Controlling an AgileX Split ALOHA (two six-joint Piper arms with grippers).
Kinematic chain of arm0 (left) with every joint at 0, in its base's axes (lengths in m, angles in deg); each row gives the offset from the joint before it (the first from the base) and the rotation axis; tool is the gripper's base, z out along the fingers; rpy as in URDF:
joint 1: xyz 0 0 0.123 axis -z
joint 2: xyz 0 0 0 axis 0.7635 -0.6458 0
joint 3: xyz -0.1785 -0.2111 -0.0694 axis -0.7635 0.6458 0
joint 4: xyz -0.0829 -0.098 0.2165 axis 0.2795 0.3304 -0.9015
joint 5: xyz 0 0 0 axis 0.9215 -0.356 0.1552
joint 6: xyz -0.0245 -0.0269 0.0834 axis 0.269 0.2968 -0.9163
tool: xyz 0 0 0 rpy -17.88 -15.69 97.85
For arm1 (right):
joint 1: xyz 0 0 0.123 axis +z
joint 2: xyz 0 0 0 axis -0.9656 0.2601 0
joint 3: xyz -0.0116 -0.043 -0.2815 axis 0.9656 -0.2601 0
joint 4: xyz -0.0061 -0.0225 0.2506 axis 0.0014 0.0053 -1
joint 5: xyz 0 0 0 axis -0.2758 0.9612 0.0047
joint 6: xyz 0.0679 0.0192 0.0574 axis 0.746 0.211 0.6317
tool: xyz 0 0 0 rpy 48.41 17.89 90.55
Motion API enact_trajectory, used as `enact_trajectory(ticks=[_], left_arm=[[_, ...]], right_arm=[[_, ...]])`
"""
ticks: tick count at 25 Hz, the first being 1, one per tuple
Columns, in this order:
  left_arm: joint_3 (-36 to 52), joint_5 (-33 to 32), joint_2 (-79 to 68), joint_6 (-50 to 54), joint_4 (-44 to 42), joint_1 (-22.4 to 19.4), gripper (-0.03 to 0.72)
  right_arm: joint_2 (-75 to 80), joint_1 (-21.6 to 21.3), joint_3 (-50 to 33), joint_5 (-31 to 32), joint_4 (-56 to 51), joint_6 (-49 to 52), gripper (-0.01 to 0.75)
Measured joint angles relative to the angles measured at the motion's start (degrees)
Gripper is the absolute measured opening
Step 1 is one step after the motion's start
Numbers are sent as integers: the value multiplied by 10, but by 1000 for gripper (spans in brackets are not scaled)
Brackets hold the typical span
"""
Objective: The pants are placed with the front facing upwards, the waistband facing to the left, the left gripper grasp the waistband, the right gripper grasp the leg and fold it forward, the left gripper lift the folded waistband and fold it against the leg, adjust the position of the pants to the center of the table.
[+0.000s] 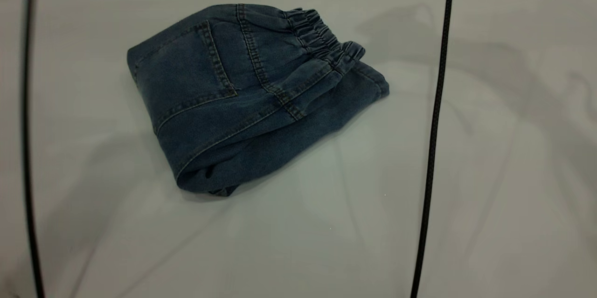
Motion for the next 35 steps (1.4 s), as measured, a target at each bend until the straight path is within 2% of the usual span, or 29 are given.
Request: enact_trajectory(ticks=[6,11,15,22,28,32,35], left_arm=[[0,-7,138,23,-10,0,488],[1,20,247,24,-14,0,488],[1,48,322,48,-54,0,486],[1,59,369,109,-136,0,468],[2,65,367,109,-157,0,467],[2,69,367,108,-158,0,467],[2,68,367,107,-158,0,467]], right_arm=[[0,36,0,19,-4,1,557],[18,97,0,22,7,4,557],[51,150,0,12,45,4,557],[98,244,0,-48,214,45,557],[114,313,0,-129,437,194,555],[139,327,1,-139,562,266,531],[160,321,12,-144,624,274,507]])
